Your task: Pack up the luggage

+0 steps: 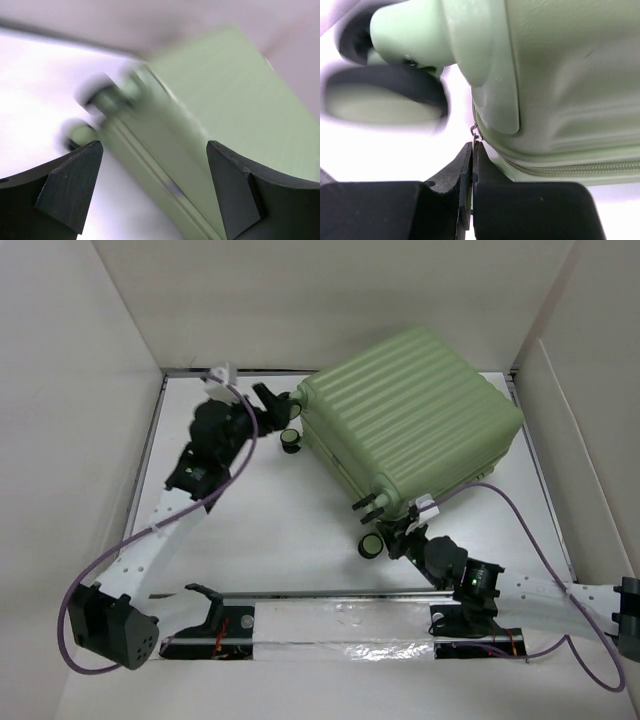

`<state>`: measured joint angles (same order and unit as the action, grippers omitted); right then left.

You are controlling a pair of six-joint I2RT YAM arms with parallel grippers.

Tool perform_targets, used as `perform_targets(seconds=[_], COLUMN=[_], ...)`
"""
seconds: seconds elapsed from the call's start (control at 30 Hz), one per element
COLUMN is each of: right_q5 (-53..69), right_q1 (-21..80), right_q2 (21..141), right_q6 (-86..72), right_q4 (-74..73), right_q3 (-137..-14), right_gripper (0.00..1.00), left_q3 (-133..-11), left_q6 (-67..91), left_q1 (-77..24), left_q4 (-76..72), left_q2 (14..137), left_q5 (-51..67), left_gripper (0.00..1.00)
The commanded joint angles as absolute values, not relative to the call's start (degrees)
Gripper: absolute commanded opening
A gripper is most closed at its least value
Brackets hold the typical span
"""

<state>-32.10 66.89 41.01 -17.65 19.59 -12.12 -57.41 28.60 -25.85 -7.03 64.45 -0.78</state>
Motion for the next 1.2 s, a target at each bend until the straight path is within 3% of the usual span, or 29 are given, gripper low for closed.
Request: perform_targets(seconds=[0.0, 0.1, 0.23, 0.43, 0.9, 1.17], right_q5=[-22.94, -22.50, -21.36, -20.39, -19.51, -18.90], right_q1=[69.70, 69.70, 69.70, 69.70, 68.64, 68.12], right_q2=[37.62, 36.74, 34.99, 30.76, 31.38, 30.50], right_q6=[-18.99, -18.37, -18.28, -17.93, -18.19, -18.10], right_q4=[24.70, 24.44, 20.67, 16.53, 15.64, 14.77], right_q3=[-12.57, -12.39, -12.92, -13.10, -12.92, -13.27], right_gripper=[0.00, 0.00, 0.00, 0.00, 0.00, 0.00], left_q3=[-65.20, -69.78, -67.85, -74.70, -83.49, -90.35], left_q6=[14.27, 2.60, -4.02, -10.72, -13.80, -14.77], left_q1=[-16.37, -10.64, -9.24, -10.54, -13.45, -15.81], left_q4=[0.34, 5.07, 0.35, 4.92, 6.59, 8.53], left_q2=[67.05, 74.34, 80.22, 87.18, 96.15, 102.04], left_q5=[11.37, 17.48, 21.69, 27.77, 27.33, 26.37], left_gripper=[0.83, 0.89, 0.96, 0.99, 0.99, 0.90])
